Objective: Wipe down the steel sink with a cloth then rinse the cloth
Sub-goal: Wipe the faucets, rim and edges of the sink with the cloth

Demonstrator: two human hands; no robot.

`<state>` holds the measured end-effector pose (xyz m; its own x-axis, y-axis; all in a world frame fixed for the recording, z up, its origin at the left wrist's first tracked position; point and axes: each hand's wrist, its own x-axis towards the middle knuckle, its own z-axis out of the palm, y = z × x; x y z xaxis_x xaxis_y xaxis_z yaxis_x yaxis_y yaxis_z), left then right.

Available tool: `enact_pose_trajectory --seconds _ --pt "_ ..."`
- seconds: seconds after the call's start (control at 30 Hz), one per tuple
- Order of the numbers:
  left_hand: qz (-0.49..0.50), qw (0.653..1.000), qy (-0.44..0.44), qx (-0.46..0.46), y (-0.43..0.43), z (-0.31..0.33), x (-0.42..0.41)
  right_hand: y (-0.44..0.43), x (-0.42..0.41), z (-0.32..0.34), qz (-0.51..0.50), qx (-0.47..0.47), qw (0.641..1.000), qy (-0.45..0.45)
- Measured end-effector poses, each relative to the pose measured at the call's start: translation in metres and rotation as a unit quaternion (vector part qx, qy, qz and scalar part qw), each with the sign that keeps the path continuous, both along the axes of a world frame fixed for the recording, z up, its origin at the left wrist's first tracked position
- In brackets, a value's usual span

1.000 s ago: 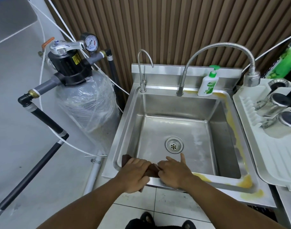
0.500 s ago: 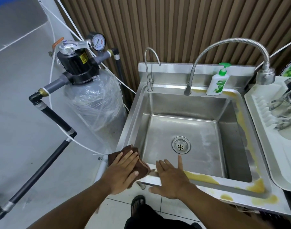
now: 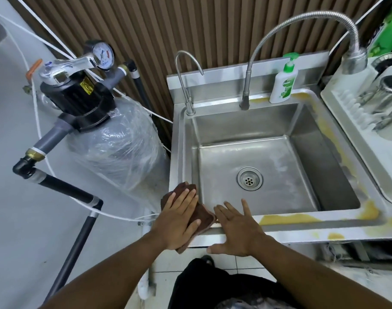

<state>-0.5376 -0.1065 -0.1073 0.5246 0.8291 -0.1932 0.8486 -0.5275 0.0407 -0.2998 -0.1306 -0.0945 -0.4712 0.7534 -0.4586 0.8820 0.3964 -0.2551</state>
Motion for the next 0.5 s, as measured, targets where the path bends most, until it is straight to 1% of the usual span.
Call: enact_pose_trajectory --seconds 0.33,0.4,0.5 --pt "-0.088 0.996 0.015 0.014 0.080 0.006 -0.004 -0.006 -0.001 -0.009 -0.018 0.020 1.000 0.009" --pt "-0.100 0.994 0.040 0.003 0.101 0.009 -0.001 -0.008 -0.001 -0.010 -0.024 0.025 0.999 0.014" --pt "-0.119 0.988 0.103 -0.006 0.134 0.015 0.011 -0.010 -0.002 -0.010 -0.037 0.029 0.999 0.017"
